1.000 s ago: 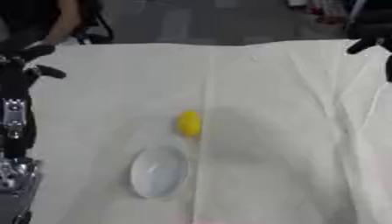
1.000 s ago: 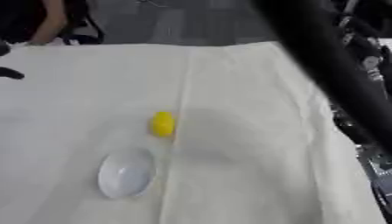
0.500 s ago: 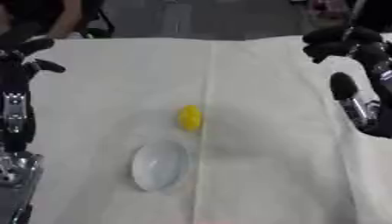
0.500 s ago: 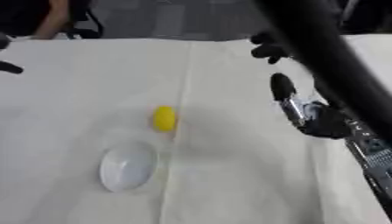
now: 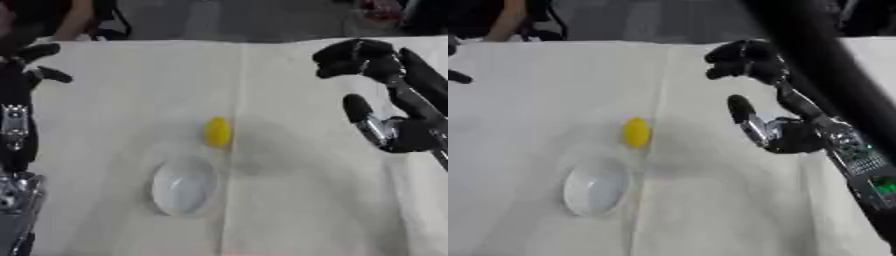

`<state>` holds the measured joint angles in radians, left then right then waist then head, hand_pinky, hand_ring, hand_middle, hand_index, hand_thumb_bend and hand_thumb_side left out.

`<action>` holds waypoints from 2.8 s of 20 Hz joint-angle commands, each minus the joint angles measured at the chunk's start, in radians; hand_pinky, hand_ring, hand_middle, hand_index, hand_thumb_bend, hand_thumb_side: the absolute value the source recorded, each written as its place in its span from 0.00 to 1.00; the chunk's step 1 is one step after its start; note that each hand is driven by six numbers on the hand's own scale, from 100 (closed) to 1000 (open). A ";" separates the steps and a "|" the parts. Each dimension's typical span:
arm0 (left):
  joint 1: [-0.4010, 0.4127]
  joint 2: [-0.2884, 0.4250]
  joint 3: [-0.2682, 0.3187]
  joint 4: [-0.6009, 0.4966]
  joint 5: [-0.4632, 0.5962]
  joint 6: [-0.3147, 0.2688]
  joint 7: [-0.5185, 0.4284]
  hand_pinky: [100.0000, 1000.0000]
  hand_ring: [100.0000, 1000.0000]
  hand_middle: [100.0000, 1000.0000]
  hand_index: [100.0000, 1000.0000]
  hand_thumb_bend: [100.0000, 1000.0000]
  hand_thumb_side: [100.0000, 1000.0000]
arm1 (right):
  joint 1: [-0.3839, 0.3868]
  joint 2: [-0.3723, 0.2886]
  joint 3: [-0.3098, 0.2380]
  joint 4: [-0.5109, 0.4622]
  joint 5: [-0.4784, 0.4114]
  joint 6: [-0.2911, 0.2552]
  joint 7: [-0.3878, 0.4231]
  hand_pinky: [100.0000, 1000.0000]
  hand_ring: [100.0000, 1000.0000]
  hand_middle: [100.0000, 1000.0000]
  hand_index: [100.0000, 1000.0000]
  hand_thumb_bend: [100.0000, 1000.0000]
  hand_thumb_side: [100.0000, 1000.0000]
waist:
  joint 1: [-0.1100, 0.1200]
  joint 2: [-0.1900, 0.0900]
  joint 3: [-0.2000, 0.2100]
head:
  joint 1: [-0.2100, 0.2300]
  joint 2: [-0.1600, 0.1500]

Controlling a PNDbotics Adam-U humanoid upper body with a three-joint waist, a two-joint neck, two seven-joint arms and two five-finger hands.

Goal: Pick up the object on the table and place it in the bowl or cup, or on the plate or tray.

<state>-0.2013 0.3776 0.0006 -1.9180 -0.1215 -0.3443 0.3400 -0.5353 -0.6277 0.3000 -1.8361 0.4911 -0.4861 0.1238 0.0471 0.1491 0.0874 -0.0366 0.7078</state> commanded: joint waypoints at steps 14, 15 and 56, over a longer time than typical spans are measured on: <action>-0.011 0.014 -0.012 -0.004 0.005 0.002 -0.036 0.42 0.71 0.76 0.80 0.19 0.86 | -0.150 0.088 0.071 0.191 0.234 -0.016 0.187 0.68 0.81 0.90 0.91 0.00 0.84 | -0.011 -0.008 0.018 | -0.020 0.009; -0.011 0.013 -0.012 -0.003 0.005 0.002 -0.039 0.42 0.71 0.76 0.80 0.19 0.86 | -0.155 0.093 0.074 0.198 0.248 -0.016 0.201 0.68 0.80 0.89 0.92 0.00 0.83 | -0.012 -0.007 0.018 | -0.020 0.009; -0.029 -0.002 -0.037 0.010 0.036 -0.001 -0.084 0.41 0.68 0.76 0.80 0.19 0.86 | -0.350 0.348 0.100 0.584 0.861 -0.064 0.128 0.44 0.65 0.77 0.93 0.00 0.75 | -0.016 -0.014 0.088 | -0.036 -0.001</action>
<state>-0.2134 0.3669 -0.0382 -1.8981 -0.0935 -0.3430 0.2616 -0.8547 -0.2814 0.4111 -1.2469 1.3452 -0.5499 0.2575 0.0286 0.1491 0.1750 -0.0625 0.7157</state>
